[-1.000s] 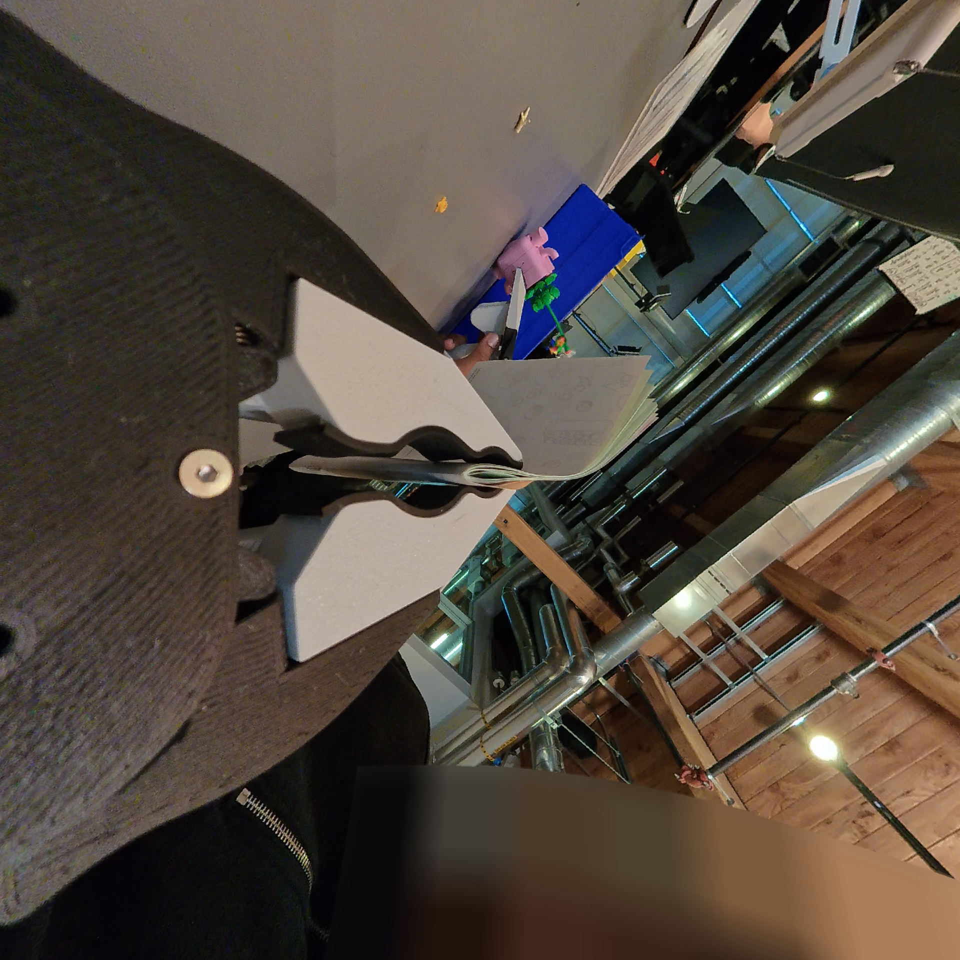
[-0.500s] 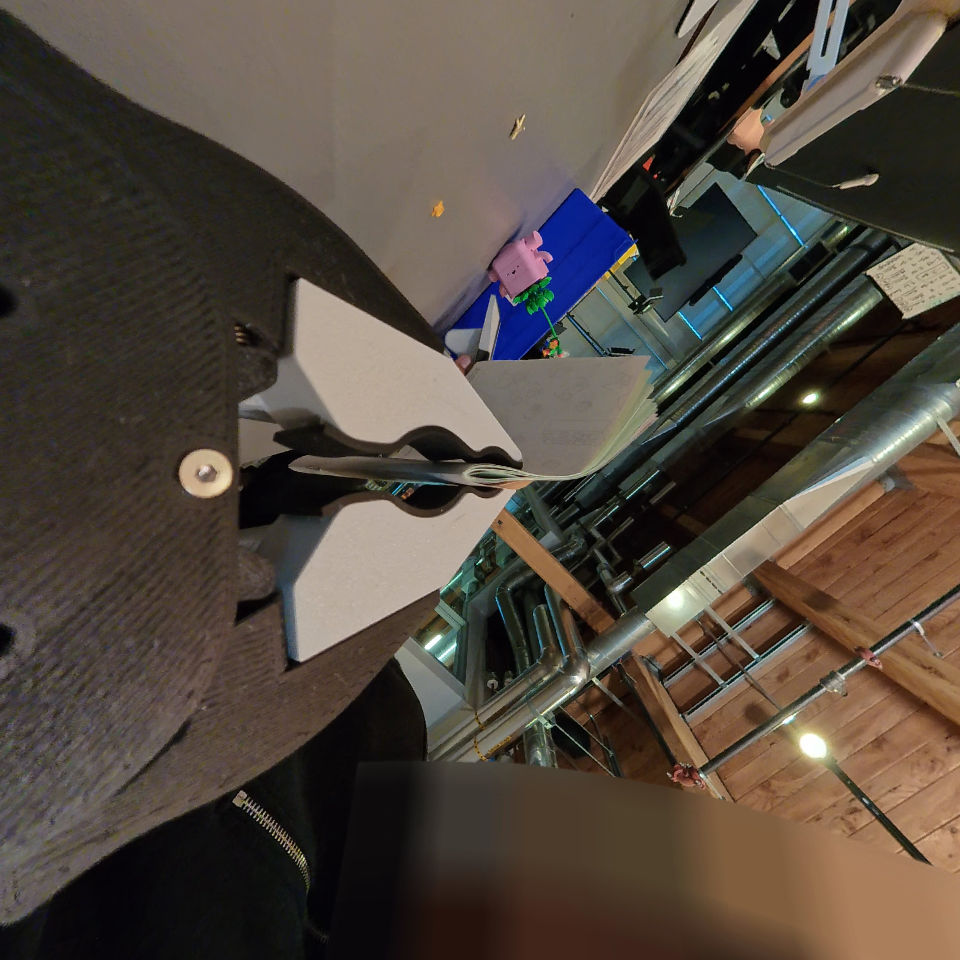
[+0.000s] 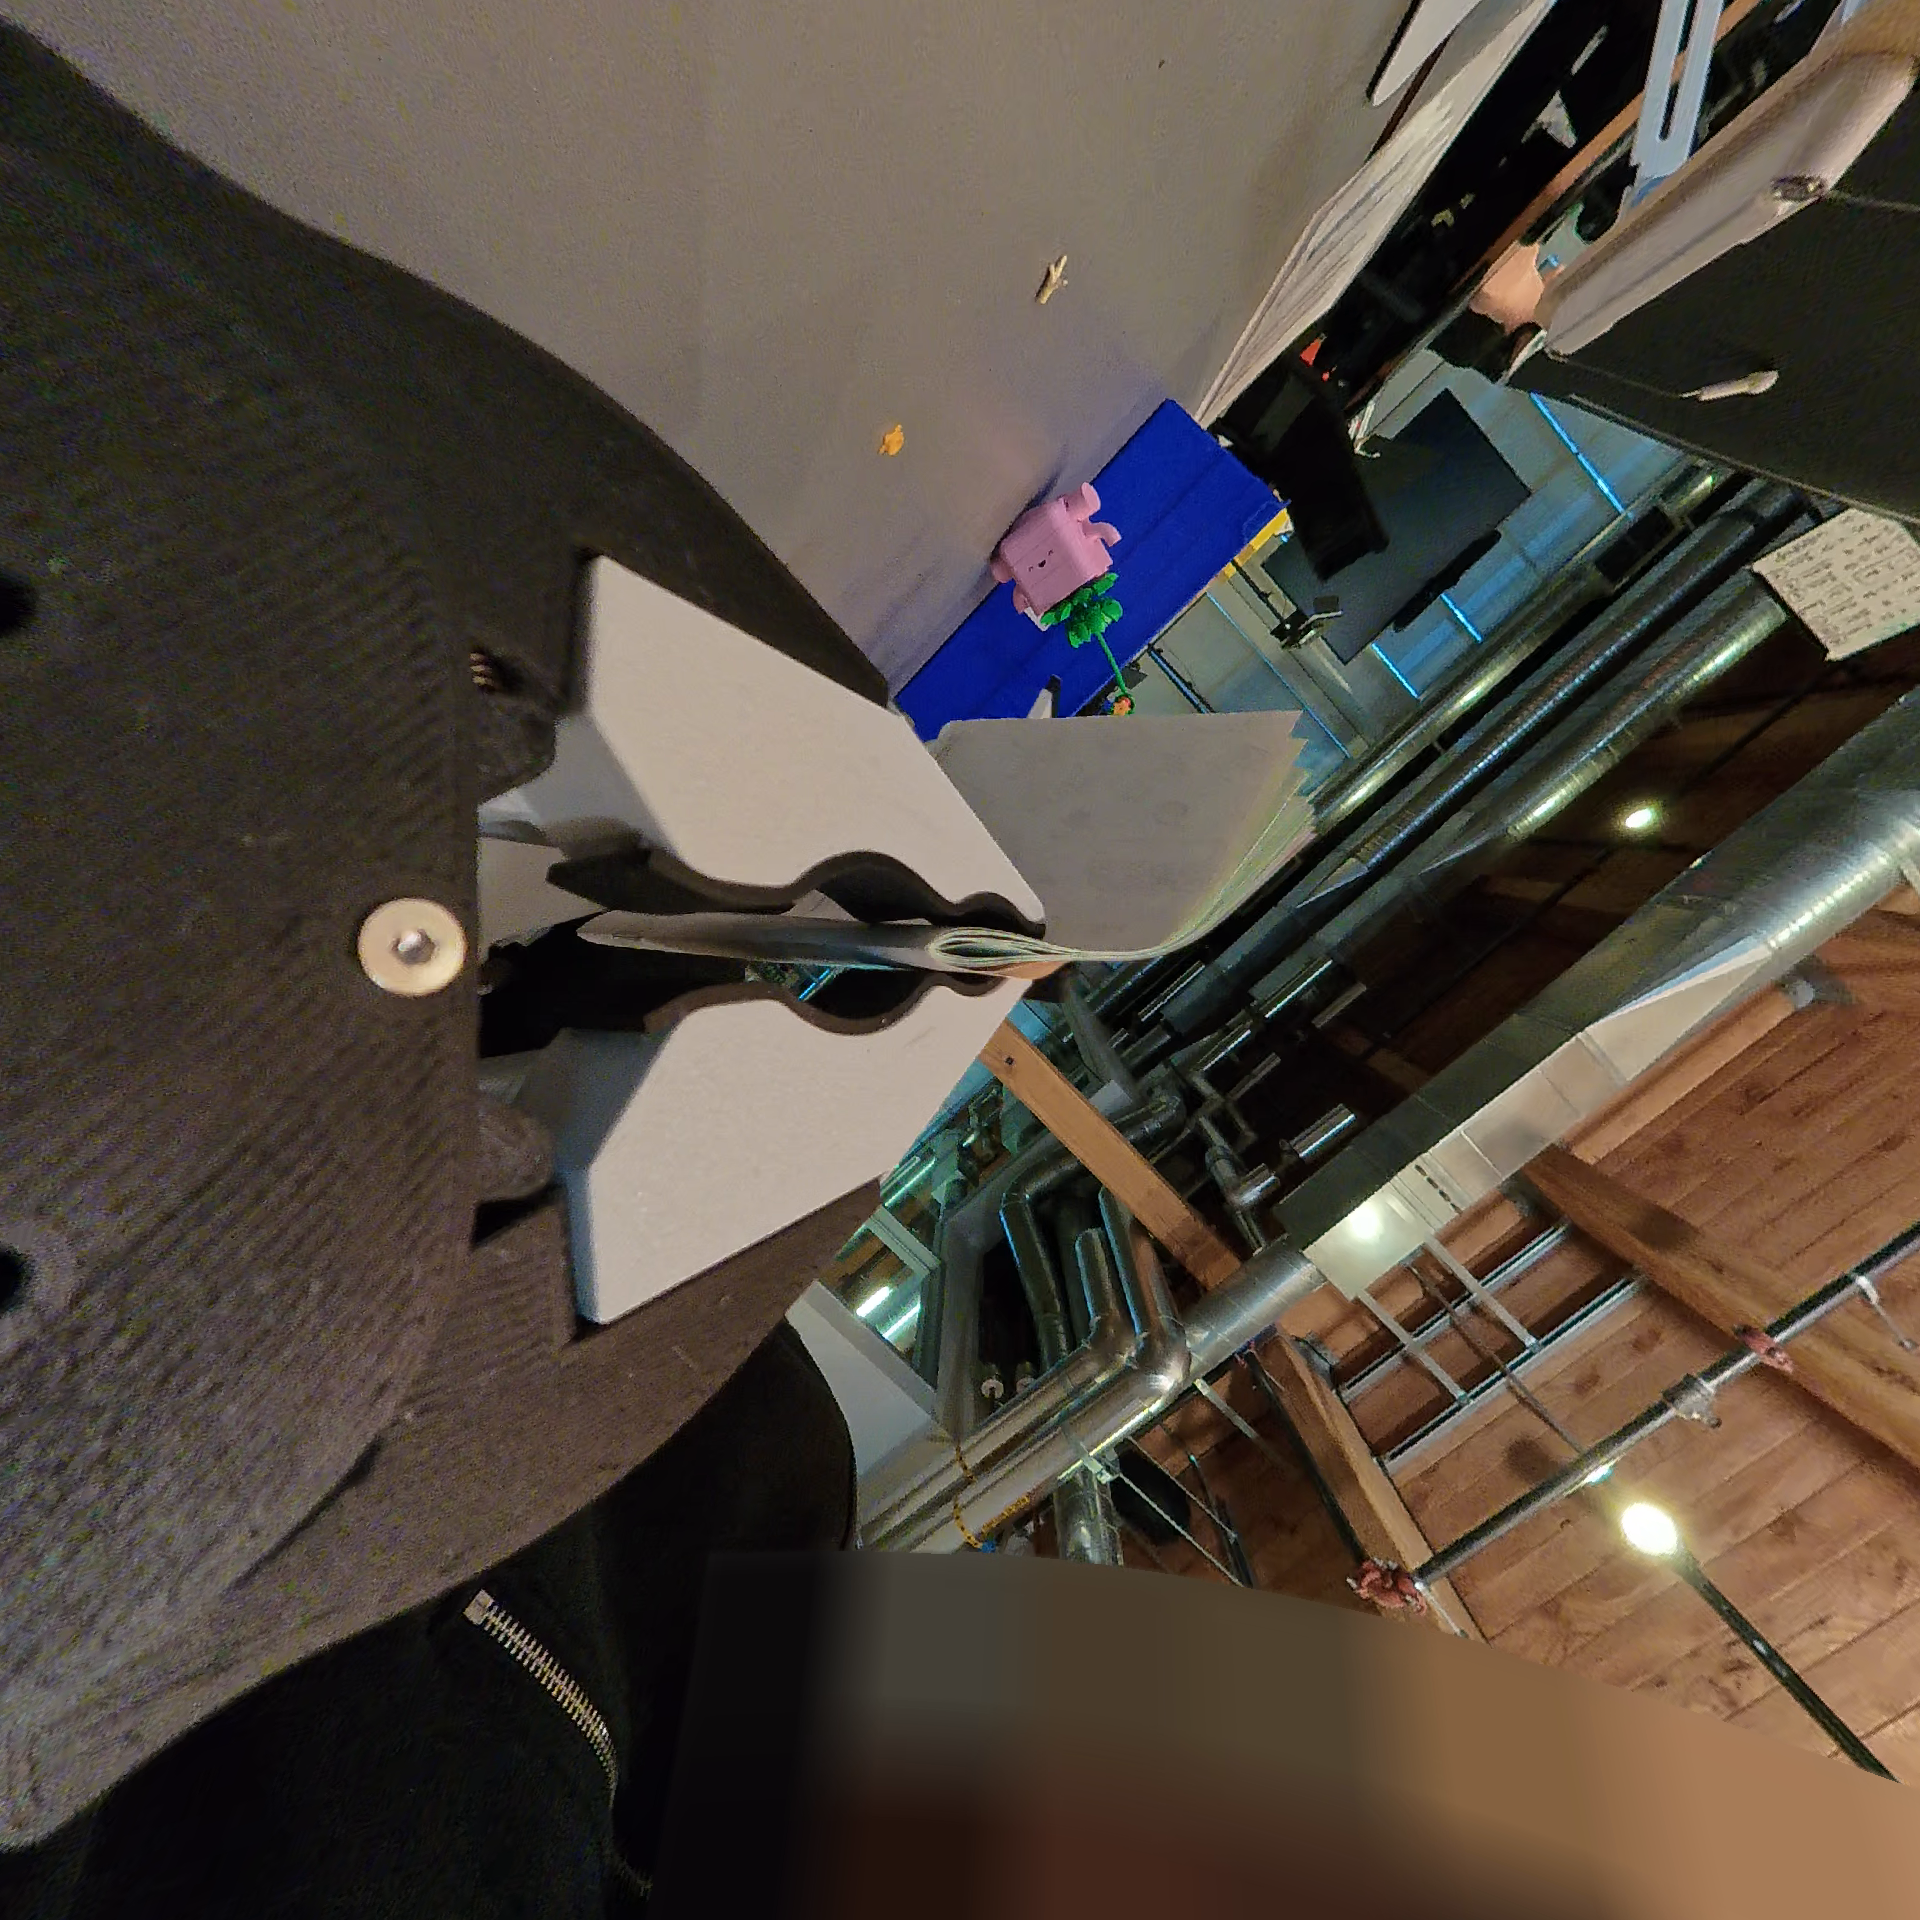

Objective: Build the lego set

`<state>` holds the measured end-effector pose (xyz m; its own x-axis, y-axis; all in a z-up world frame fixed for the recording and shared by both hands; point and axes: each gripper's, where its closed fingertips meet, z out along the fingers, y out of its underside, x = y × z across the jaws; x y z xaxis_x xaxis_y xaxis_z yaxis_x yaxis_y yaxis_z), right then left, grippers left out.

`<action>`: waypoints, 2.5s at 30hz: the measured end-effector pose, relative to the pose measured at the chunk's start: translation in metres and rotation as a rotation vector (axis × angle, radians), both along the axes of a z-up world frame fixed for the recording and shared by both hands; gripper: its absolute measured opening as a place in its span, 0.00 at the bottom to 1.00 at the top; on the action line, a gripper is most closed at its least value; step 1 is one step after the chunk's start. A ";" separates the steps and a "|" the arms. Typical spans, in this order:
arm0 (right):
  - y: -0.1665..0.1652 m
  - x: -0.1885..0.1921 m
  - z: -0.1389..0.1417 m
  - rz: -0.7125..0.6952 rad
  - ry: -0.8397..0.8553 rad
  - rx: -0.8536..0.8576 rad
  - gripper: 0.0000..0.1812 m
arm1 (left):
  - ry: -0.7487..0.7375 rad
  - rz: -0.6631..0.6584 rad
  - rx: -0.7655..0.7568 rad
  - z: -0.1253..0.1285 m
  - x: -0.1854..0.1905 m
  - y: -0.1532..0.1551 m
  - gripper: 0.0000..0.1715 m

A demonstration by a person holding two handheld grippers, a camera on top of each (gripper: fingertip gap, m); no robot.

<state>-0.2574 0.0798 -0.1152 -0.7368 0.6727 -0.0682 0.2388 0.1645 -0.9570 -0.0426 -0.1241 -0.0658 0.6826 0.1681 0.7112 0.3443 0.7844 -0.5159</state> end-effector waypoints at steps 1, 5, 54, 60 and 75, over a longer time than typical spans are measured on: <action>-0.015 0.009 0.002 0.048 0.002 -0.012 0.31 | -0.002 -0.001 -0.002 0.000 0.000 0.000 0.00; -0.062 0.043 -0.001 0.222 0.051 -0.014 0.29 | -0.009 -0.002 -0.006 -0.002 -0.001 0.001 0.00; -0.169 0.178 0.096 1.031 -0.244 -0.526 0.00 | -0.206 0.487 -0.502 -0.028 -0.017 -0.040 0.33; -0.274 0.220 0.195 1.135 -0.235 -0.632 0.00 | -0.370 0.434 -0.424 -0.056 -0.022 -0.048 0.31; -0.566 0.398 0.169 1.352 -0.526 -0.046 0.00 | -0.430 0.401 -0.341 -0.059 -0.023 -0.060 0.29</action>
